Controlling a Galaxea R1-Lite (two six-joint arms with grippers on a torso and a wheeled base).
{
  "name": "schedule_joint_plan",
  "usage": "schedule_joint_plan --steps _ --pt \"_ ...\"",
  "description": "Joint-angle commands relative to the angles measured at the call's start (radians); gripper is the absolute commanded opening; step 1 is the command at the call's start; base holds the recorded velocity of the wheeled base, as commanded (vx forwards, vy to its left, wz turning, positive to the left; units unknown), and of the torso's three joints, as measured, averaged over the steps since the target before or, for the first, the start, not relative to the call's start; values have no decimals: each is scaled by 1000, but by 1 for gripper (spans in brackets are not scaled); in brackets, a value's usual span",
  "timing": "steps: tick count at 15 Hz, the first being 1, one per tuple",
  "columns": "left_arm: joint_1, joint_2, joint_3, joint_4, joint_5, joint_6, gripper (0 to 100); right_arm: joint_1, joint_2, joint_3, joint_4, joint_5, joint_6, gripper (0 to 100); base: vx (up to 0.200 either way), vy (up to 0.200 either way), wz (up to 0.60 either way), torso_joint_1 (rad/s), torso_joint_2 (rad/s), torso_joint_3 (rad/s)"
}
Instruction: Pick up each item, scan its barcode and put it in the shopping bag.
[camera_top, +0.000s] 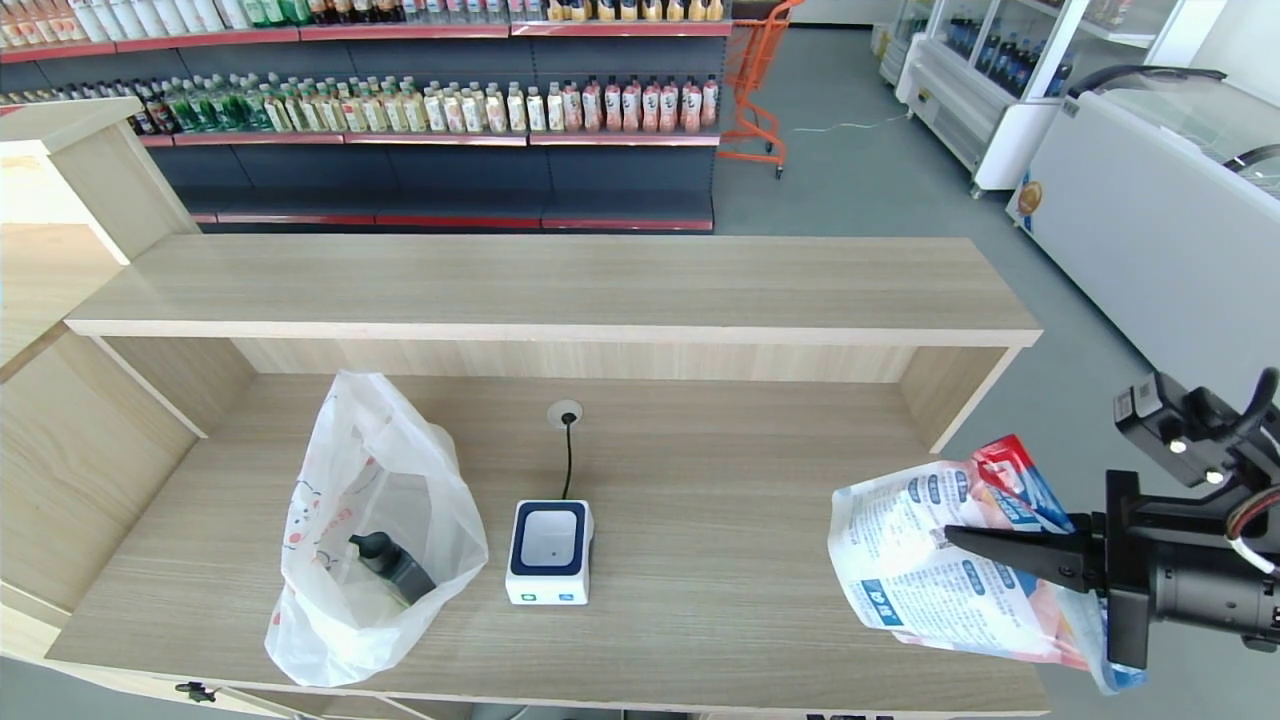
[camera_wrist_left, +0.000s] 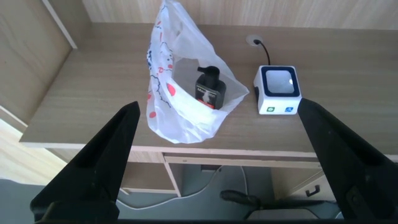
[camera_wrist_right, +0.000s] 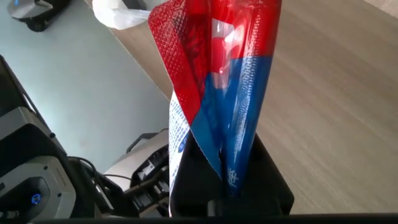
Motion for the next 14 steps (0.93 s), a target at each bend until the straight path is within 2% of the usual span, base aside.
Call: schedule_joint_plan --steps 1,14 --pt "0 0 0 0 1 -2 100 0 -3 -3 0 1 4 0 0 0 0 0 0 0" --pt "0 0 0 1 1 -2 100 0 26 -9 0 2 20 0 0 200 0 4 5 1"
